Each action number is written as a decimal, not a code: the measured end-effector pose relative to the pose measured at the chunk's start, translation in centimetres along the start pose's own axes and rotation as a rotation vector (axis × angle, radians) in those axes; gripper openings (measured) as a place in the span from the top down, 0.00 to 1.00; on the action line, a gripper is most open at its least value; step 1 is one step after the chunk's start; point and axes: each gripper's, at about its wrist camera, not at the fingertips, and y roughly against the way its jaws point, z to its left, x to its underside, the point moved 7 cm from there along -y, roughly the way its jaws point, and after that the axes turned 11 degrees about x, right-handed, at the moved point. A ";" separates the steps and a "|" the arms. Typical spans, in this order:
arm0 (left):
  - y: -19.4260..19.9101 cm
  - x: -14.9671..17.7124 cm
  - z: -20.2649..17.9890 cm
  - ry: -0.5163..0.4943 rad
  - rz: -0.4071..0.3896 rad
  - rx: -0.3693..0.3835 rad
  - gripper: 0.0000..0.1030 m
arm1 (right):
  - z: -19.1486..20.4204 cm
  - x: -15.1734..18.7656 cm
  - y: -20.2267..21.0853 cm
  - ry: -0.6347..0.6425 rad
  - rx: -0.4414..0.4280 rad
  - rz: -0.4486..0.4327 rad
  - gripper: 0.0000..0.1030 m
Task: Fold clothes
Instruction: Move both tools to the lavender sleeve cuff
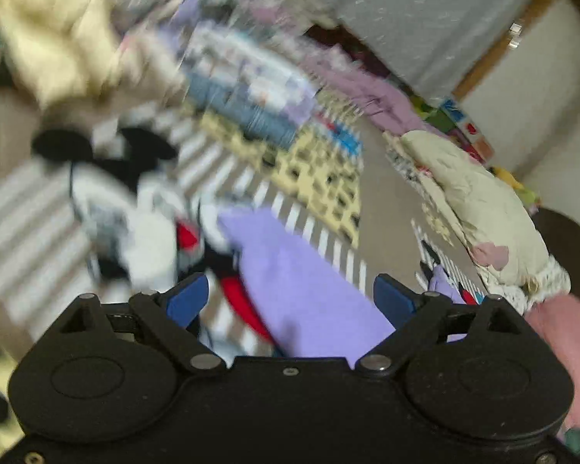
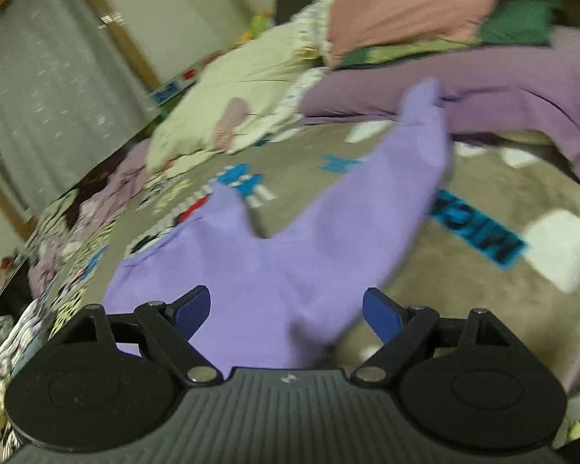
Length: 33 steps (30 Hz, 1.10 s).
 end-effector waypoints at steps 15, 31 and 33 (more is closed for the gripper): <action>-6.0 2.1 2.2 0.166 -0.074 0.007 0.10 | -9.1 -5.5 -9.0 -0.235 0.055 -0.041 0.17; -7.9 0.8 4.0 -0.027 -0.116 -0.177 0.83 | -9.9 -11.5 -13.9 -0.193 0.092 -0.185 0.94; -7.7 0.8 4.3 -0.055 -0.107 -0.184 0.82 | -11.0 -11.9 -13.1 -0.193 0.147 -0.205 0.94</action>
